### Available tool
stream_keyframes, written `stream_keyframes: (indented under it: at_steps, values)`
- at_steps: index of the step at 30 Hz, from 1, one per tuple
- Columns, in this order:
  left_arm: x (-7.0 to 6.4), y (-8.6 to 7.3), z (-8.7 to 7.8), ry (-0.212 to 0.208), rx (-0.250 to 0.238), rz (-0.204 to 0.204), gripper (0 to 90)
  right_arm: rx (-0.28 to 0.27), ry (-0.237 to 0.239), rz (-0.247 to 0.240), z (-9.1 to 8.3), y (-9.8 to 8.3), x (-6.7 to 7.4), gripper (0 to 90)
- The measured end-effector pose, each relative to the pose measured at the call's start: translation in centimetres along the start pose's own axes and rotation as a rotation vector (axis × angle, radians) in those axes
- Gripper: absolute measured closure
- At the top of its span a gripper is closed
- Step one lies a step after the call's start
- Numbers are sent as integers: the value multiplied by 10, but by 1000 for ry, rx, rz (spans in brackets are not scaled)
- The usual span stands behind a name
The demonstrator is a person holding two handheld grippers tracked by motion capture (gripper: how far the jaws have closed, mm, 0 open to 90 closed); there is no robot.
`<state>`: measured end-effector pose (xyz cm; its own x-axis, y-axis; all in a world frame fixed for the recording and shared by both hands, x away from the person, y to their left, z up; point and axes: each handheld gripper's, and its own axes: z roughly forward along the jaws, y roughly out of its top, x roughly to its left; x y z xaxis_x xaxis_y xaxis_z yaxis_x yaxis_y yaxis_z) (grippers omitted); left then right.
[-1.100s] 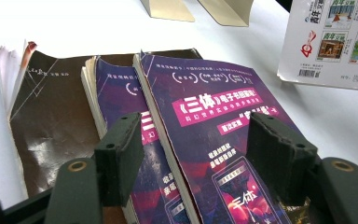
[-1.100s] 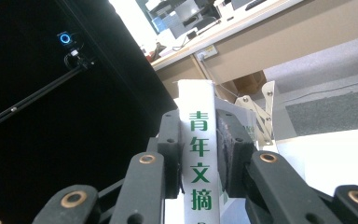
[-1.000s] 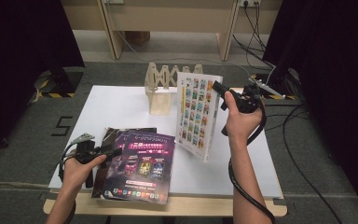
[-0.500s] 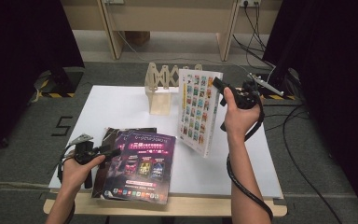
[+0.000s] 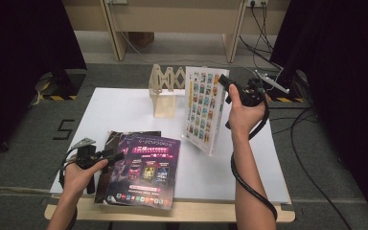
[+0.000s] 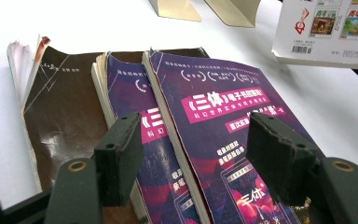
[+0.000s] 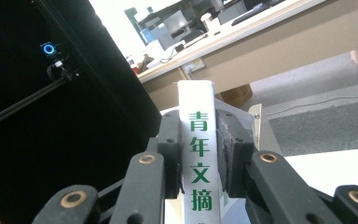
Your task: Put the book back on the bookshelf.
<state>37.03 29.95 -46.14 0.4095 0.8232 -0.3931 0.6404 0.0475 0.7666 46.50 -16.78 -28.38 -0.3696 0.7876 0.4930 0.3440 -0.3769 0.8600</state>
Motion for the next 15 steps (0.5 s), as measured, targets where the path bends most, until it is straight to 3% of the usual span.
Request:
stream_keyframes:
  at_steps: [15]
  values:
    - [1, -1, 1, 2, 3, 1, 352, -14, -24, 24, 14, 7, -7, 742]
